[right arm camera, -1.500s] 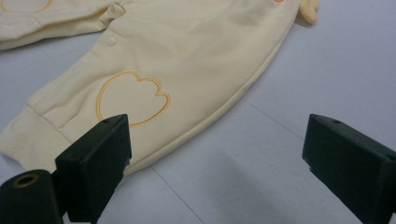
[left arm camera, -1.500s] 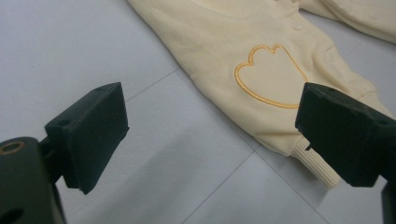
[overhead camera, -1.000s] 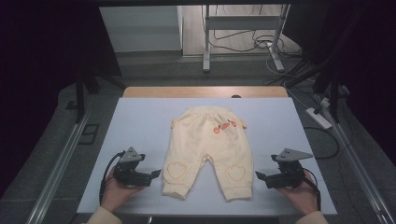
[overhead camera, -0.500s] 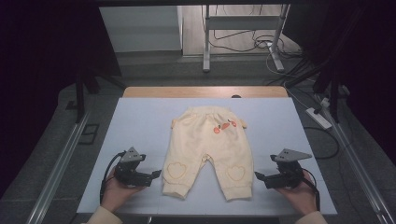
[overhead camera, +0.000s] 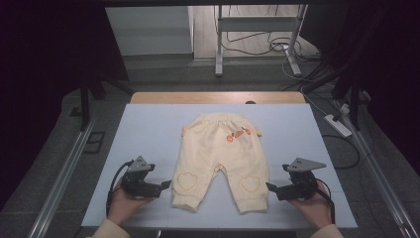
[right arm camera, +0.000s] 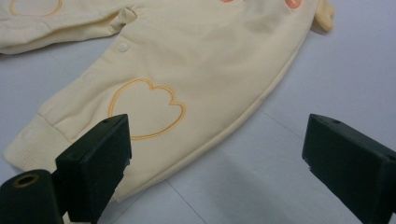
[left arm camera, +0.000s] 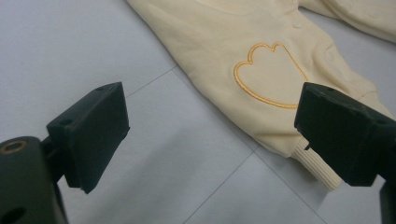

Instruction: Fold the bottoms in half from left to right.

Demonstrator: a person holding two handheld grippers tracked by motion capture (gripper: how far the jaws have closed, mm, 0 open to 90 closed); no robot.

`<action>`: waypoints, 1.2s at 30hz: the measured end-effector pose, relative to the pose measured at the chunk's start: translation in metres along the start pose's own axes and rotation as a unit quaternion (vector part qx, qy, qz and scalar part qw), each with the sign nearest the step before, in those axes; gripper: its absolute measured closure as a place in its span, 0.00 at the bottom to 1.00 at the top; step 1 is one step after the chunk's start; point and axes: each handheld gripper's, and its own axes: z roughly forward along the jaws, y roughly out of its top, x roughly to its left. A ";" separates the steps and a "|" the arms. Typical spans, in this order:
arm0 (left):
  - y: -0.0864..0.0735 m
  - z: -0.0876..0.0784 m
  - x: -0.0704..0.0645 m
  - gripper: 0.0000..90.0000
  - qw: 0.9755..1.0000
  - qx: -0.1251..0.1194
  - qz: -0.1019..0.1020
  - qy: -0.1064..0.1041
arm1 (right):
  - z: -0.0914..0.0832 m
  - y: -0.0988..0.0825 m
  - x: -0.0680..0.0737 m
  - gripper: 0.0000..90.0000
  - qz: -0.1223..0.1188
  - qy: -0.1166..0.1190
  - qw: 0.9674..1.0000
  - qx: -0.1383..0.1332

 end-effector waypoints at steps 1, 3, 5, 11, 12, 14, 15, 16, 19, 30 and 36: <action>0.000 0.000 0.000 0.11 1.000 0.000 0.000 0.000 | 0.000 0.000 0.001 0.09 0.001 0.002 1.000 -0.001; 0.000 0.000 0.000 0.11 1.000 0.001 0.002 0.000 | 0.000 0.001 0.002 0.09 0.001 0.004 1.000 -0.003; 0.000 0.000 0.000 0.11 1.000 0.001 0.002 -0.001 | 0.001 0.002 0.003 0.09 0.000 0.006 1.000 -0.004; 0.000 0.001 0.001 0.11 1.000 0.002 0.000 -0.001 | 0.004 0.006 0.008 0.09 -0.004 0.013 1.000 -0.005; 0.001 0.002 0.001 0.11 1.000 0.001 -0.002 -0.001 | 0.005 0.007 0.008 0.09 -0.004 0.013 1.000 -0.006; 0.001 0.002 0.001 0.11 1.000 0.001 -0.002 -0.001 | 0.005 0.009 0.009 0.09 -0.004 0.013 1.000 -0.008; 0.001 0.002 0.001 0.11 1.000 0.002 -0.002 -0.001 | 0.005 0.009 0.009 0.09 -0.004 0.013 1.000 -0.008; 0.001 0.003 0.001 0.11 1.000 0.003 0.001 -0.001 | 0.006 0.011 0.011 0.09 -0.006 0.014 1.000 -0.009; 0.002 0.004 0.001 0.12 1.000 0.003 0.001 -0.002 | 0.007 0.012 0.012 0.09 -0.007 0.016 1.000 -0.010; 0.002 0.005 0.001 0.12 1.000 0.006 0.003 -0.003 | 0.014 0.022 0.021 0.09 -0.005 0.030 0.999 -0.018; 0.002 0.006 0.001 0.12 1.000 0.009 0.004 -0.003 | 0.022 0.027 0.029 0.09 -0.017 0.038 0.999 -0.010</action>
